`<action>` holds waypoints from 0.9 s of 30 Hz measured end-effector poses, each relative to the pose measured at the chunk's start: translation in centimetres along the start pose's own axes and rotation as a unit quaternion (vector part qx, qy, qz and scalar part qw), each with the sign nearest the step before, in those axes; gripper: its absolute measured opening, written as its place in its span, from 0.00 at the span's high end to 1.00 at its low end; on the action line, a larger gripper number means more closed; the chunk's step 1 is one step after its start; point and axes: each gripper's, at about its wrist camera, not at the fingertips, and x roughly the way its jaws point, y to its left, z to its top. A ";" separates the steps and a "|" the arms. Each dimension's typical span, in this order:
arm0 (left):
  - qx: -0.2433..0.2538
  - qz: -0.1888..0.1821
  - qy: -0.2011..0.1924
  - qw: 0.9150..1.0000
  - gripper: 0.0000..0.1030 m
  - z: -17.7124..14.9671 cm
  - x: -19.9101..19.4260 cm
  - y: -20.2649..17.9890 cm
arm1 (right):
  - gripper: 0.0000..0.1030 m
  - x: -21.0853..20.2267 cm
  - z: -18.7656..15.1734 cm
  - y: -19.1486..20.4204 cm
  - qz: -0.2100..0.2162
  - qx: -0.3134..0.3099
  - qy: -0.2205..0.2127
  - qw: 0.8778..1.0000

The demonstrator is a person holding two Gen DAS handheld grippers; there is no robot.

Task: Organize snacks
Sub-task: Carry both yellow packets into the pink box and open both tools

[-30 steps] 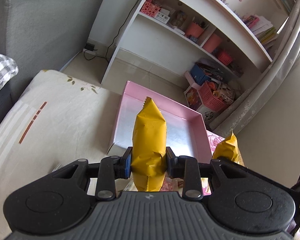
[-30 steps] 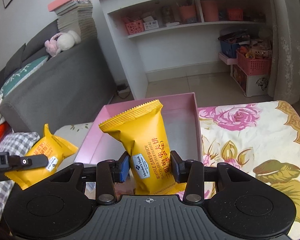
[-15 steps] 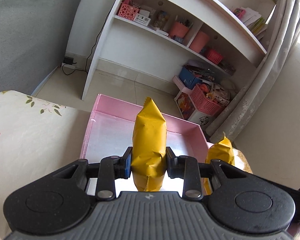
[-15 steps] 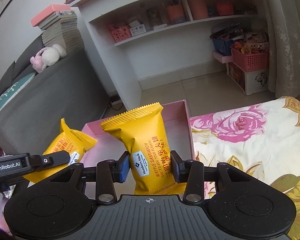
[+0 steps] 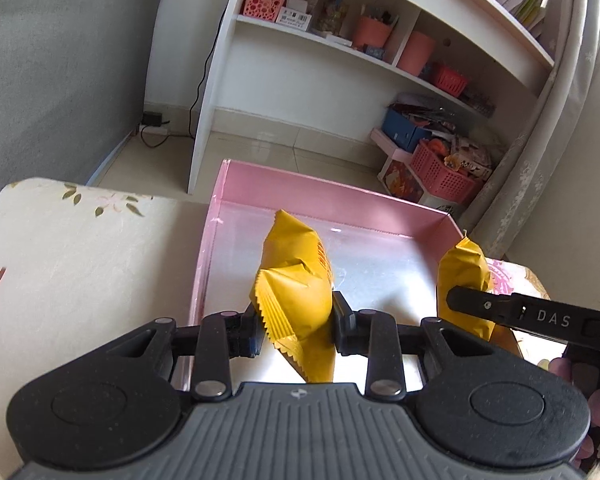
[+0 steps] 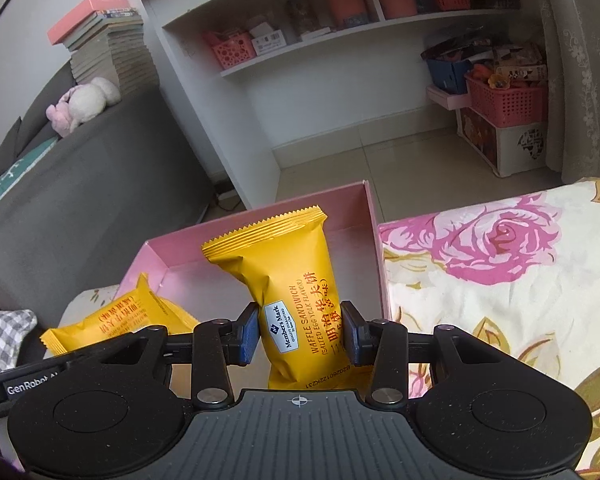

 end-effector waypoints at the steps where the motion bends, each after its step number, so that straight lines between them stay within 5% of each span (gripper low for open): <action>1: -0.006 0.000 0.004 1.000 0.72 0.0 -0.1 0.2 | 0.60 0.0 -0.1 0.1 0.001 -0.003 0.002 1.000; 8: -0.044 -0.003 0.027 0.999 0.71 -0.5 -0.5 1.3 | 0.60 -0.5 -0.2 1.0 -0.016 -0.018 0.040 0.999; 21: -0.005 0.027 0.020 0.999 0.65 -0.9 -1.6 0.1 | 0.57 -2.3 -0.8 1.2 -0.006 -0.017 0.060 0.998; 27: 0.008 0.034 0.002 0.999 0.39 -0.8 -2.4 -0.5 | 0.27 -4.5 -0.2 1.5 0.015 -0.010 0.038 0.999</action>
